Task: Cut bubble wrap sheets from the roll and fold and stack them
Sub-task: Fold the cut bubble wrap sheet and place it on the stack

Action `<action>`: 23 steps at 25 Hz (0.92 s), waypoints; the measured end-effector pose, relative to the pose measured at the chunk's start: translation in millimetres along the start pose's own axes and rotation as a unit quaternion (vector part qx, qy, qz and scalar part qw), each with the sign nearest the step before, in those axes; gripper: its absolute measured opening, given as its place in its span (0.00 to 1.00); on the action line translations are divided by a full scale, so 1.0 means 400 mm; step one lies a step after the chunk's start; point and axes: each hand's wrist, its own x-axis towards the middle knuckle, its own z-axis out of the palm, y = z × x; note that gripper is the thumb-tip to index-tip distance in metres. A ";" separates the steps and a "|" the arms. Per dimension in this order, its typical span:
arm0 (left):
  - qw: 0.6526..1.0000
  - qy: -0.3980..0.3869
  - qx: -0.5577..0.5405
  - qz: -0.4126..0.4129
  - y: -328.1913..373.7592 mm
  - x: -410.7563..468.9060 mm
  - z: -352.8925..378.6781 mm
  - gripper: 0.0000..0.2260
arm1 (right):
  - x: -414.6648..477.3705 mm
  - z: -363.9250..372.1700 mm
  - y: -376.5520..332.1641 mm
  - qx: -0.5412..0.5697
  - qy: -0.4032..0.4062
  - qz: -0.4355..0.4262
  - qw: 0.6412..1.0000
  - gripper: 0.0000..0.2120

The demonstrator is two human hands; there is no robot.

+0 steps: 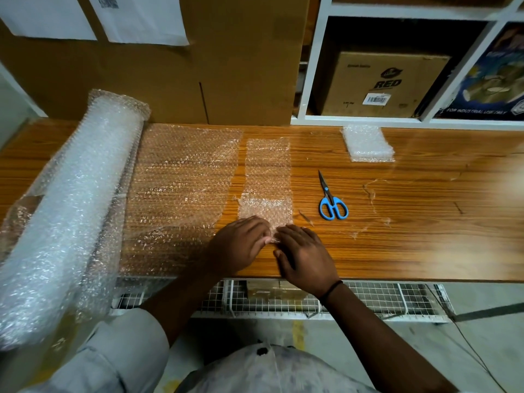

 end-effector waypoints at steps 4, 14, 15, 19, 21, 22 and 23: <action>0.998 0.045 -0.028 -0.035 0.025 0.029 -0.060 0.11 | 0.019 -0.036 0.005 0.090 0.056 0.064 0.992 0.12; 0.971 0.024 -0.054 -0.231 -0.003 0.105 -0.094 0.37 | 0.191 -0.111 0.097 0.182 0.079 0.127 0.972 0.08; 0.972 0.037 -0.025 -0.230 -0.002 0.111 -0.083 0.38 | 0.213 -0.110 0.105 0.186 0.073 0.127 0.972 0.08; 0.972 0.029 0.088 -0.218 0.013 0.129 -0.039 0.36 | 0.292 -0.093 0.138 0.181 0.052 0.129 0.974 0.08; 0.969 -0.011 0.111 -0.220 0.007 0.140 -0.020 0.32 | 0.323 -0.080 0.148 0.175 0.034 0.138 0.974 0.10; 0.968 -0.031 0.119 -0.218 0.000 0.146 -0.011 0.31 | 0.338 -0.072 0.157 0.173 0.029 0.143 0.974 0.11; 0.968 -0.049 0.128 -0.212 -0.012 0.152 -0.002 0.29 | 0.351 -0.061 0.166 0.172 0.027 0.146 0.974 0.11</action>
